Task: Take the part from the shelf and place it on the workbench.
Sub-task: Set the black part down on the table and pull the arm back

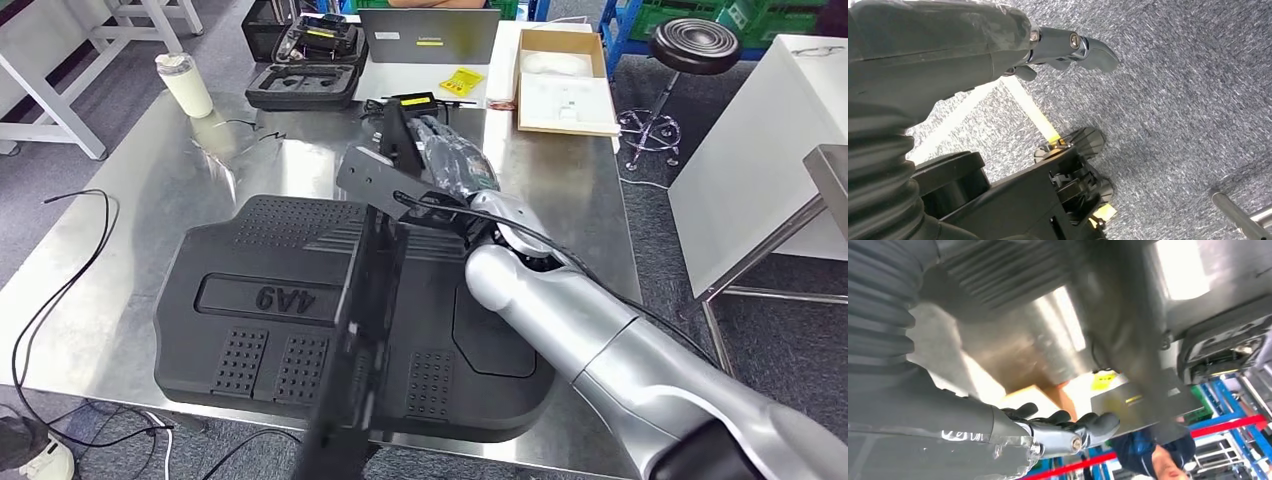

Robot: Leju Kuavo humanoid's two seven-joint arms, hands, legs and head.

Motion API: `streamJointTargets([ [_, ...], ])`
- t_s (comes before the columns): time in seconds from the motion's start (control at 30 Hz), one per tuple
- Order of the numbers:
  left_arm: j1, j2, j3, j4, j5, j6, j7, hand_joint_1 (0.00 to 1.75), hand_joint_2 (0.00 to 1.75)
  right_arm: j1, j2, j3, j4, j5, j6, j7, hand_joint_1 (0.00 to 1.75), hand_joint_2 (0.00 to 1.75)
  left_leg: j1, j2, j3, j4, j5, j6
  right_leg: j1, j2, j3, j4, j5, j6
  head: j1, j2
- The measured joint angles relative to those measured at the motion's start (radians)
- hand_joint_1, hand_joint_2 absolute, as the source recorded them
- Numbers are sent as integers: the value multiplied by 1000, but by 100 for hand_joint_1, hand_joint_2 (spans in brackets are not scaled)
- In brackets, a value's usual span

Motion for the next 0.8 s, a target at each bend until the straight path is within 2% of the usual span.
streamJointTargets([
  [0.4,4,0,20,0,-1,3,-4,0,175,15,0,20,0,155,-118,83,0,175,0,0,0,0,0,0,0,0,0,0,0,0,0,0],
  [0.8,4,0,26,0,-7,-3,-4,0,175,19,0,20,0,172,-127,87,0,175,0,0,0,0,0,0,0,0,0,0,0,0,0,0],
])
